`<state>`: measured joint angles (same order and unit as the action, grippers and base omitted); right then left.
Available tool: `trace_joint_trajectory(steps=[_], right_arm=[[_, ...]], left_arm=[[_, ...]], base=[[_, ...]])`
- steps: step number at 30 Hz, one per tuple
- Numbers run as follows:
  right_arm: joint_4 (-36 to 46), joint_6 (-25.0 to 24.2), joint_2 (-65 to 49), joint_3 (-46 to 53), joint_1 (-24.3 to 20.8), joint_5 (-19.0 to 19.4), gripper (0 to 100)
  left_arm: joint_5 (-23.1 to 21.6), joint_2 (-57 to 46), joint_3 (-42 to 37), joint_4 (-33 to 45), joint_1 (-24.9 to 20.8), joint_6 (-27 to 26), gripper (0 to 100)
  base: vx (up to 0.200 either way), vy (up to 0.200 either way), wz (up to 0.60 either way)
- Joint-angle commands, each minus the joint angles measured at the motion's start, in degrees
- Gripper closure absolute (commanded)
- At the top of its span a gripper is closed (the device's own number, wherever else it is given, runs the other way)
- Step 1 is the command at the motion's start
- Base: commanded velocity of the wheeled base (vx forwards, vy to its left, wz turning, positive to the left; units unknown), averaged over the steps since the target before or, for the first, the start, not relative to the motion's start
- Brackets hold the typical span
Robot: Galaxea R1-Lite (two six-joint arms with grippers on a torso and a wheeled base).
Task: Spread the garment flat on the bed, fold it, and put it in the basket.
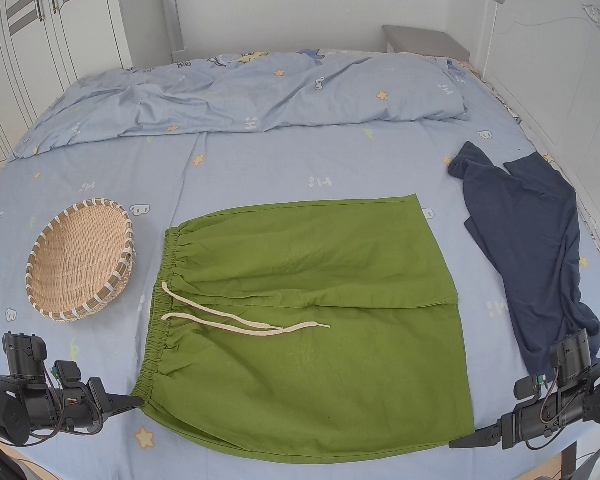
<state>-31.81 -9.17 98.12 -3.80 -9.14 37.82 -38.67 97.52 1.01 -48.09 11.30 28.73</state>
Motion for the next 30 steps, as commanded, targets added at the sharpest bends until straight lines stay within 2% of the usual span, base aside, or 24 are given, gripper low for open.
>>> trace_joint_trajectory(steps=[1, 10, 16, 29, 30], right_arm=[[-2.38, -0.24, 4.36, 1.25, -0.44, 1.3, 0], [-5.55, -0.32, 7.35, 1.43, -0.96, 1.82, 0], [-11.09, -1.47, 9.72, 1.87, -0.96, 5.25, 0], [-12.58, -1.47, 11.13, 1.87, 0.0, 5.25, 0], [-12.49, -1.47, 11.13, 1.87, 0.0, 5.25, 100]], left_arm=[[0.08, 0.12, -1.01, 0.02, 0.04, 0.01, 100], [0.08, 0.3, -1.01, -0.07, 0.04, 0.01, 100], [0.17, 0.3, -1.01, -0.07, 0.04, 0.01, 100], [0.44, 0.39, -1.01, -0.16, 0.04, 0.01, 100], [0.44, 0.39, -1.01, -0.16, 0.04, 0.01, 100]], base=[[0.0, 0.0, 0.0], [0.0, 0.0, 0.0], [0.0, 0.0, 0.0], [0.0, 0.0, 0.0], [0.0, 0.0, 0.0]])
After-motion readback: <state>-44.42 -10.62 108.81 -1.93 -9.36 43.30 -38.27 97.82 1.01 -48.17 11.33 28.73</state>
